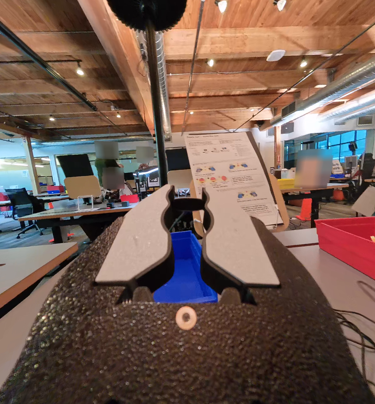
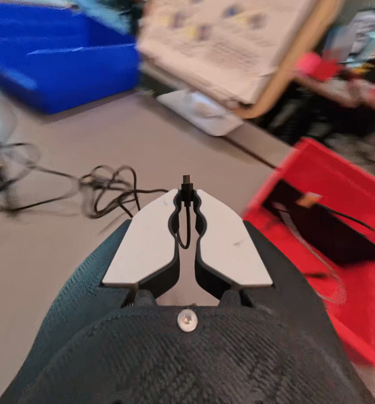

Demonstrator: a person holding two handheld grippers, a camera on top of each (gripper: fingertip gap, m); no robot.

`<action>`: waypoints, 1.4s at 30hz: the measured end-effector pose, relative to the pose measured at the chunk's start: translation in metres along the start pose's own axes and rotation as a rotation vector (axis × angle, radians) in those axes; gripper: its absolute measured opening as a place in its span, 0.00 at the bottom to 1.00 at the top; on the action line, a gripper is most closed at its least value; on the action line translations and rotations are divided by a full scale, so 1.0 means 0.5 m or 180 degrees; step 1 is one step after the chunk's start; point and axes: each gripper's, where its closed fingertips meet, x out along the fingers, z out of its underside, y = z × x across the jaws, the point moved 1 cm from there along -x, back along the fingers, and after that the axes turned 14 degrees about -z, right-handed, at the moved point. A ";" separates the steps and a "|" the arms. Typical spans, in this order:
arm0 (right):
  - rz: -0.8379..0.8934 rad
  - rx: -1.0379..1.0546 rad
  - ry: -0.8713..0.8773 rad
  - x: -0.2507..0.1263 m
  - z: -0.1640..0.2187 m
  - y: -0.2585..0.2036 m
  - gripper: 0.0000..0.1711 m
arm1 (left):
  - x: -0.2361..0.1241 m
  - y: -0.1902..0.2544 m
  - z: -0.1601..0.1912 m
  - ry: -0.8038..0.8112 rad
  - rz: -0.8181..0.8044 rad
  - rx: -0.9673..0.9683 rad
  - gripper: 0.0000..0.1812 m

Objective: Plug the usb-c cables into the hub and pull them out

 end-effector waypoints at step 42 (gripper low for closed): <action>-0.0800 0.0324 -0.1781 0.162 0.156 -0.152 0.29 | 0.001 0.124 0.067 -0.0385 0.0774 -0.0195 0.13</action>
